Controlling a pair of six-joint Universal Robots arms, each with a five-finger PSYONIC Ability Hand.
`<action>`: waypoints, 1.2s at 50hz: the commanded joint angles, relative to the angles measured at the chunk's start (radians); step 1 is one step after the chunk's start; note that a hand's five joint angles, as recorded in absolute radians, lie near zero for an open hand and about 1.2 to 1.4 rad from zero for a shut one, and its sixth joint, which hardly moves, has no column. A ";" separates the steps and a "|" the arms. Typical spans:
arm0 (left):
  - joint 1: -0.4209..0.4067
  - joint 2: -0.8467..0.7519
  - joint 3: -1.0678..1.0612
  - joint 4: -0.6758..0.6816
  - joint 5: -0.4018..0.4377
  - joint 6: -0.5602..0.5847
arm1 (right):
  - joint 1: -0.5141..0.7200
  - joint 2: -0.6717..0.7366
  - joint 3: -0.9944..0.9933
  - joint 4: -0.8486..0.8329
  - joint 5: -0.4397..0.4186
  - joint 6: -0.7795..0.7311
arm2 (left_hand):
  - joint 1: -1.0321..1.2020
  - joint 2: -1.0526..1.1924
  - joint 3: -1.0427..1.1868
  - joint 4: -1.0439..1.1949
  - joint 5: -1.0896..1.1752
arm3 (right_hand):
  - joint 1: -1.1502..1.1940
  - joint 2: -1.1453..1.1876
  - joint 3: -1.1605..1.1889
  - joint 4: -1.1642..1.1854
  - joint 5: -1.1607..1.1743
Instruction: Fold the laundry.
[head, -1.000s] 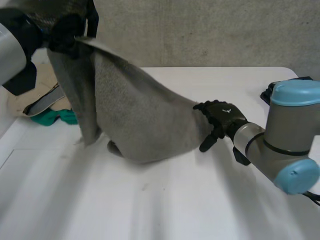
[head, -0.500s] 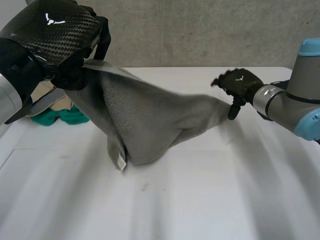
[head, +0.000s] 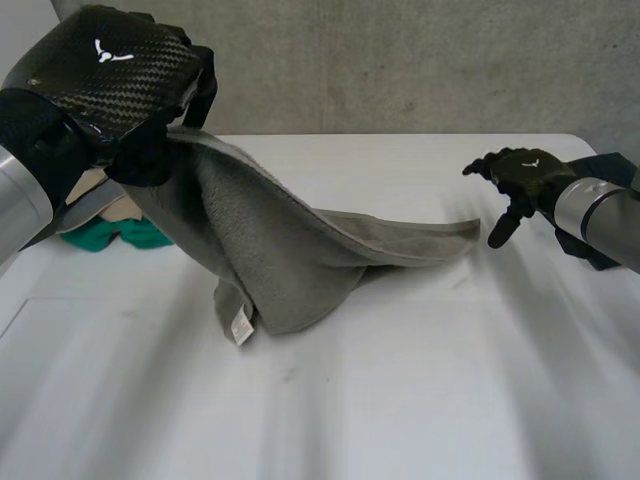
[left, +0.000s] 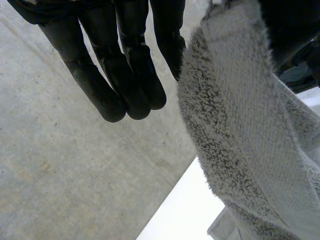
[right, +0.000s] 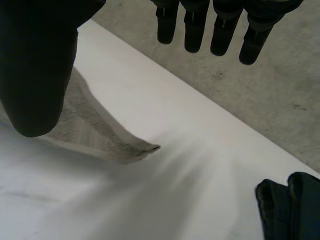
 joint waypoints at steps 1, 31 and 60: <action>-0.012 -0.001 0.025 0.001 -0.018 -0.004 | 0.035 0.062 -0.009 0.031 0.003 -0.054 | 0.231 0.201 0.207 0.197 0.235 | -0.068 -0.052 -0.048 -0.055 -0.028; 0.200 0.027 -0.015 -0.007 -0.023 -0.069 | -0.040 -0.245 0.124 -0.241 0.105 -0.132 | 0.231 0.201 0.207 0.197 0.235 | 1.133 1.149 1.153 1.146 1.173; 0.270 -0.698 0.572 0.392 0.045 -0.080 | 0.007 -0.059 -0.349 -0.138 0.272 -0.347 | 0.231 0.201 0.207 0.197 0.235 | 1.133 1.149 1.153 1.146 1.173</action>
